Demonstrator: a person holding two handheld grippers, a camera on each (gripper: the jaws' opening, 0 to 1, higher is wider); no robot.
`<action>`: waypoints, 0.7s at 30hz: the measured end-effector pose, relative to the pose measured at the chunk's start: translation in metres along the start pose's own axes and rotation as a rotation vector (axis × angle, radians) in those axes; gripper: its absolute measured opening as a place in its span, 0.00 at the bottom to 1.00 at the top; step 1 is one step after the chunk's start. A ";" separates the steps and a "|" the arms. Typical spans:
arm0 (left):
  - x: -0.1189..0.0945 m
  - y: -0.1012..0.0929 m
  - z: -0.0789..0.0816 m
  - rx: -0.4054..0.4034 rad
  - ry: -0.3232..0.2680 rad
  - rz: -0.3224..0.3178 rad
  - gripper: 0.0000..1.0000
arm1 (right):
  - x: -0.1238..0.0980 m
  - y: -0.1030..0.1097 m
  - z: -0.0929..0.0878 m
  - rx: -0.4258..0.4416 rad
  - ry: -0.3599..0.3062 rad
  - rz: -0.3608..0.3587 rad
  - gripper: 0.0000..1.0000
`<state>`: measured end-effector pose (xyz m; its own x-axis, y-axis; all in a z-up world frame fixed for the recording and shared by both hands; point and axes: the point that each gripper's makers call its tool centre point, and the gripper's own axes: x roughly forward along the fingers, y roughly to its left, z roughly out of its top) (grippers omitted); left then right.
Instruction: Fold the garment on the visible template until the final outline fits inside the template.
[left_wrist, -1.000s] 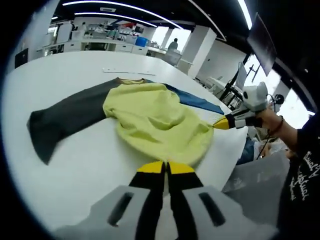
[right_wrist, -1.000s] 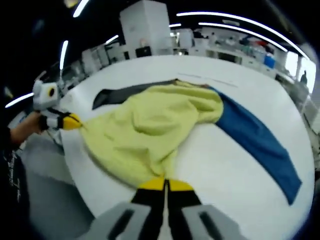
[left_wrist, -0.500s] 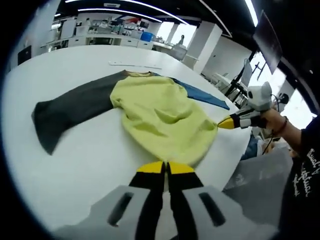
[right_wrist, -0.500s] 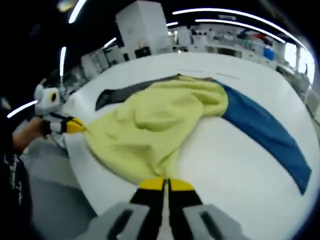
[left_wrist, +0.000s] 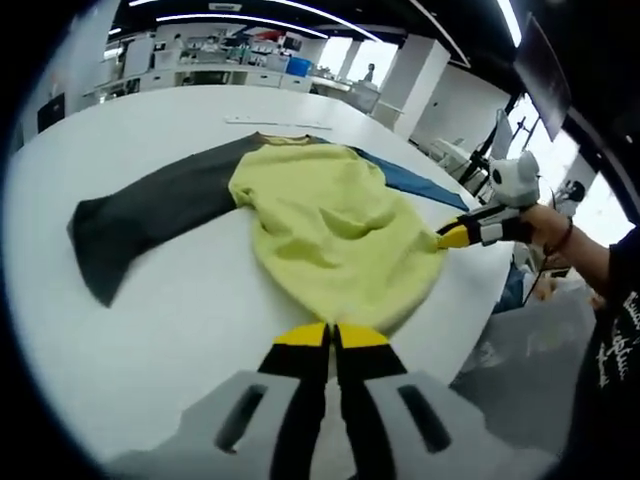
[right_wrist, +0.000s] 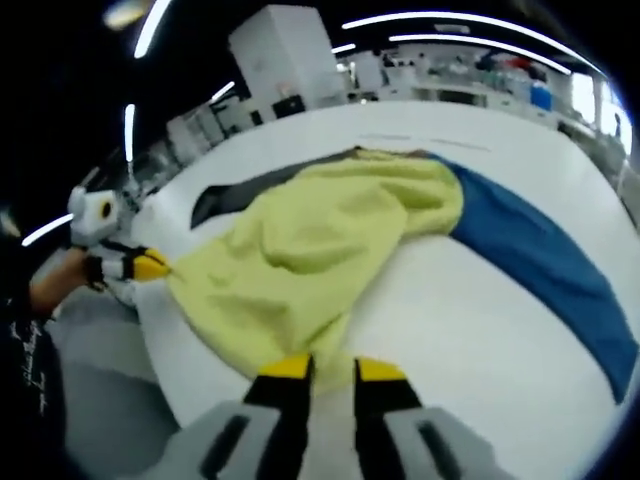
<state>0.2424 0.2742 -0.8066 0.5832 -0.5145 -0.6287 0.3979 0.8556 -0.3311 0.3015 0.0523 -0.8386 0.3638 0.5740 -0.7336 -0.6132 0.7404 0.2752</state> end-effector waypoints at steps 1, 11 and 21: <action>0.000 0.000 0.000 -0.001 -0.003 0.000 0.00 | 0.002 0.001 -0.001 0.006 0.004 0.007 0.06; -0.002 -0.001 0.010 -0.010 -0.047 -0.012 0.00 | -0.009 0.009 0.013 0.113 -0.051 0.023 0.00; -0.007 0.004 0.018 -0.019 -0.083 -0.006 0.00 | -0.024 0.034 0.057 0.124 -0.121 0.042 0.00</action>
<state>0.2527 0.2802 -0.7908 0.6379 -0.5219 -0.5663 0.3886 0.8530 -0.3484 0.3122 0.0837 -0.7763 0.4260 0.6374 -0.6420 -0.5409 0.7483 0.3840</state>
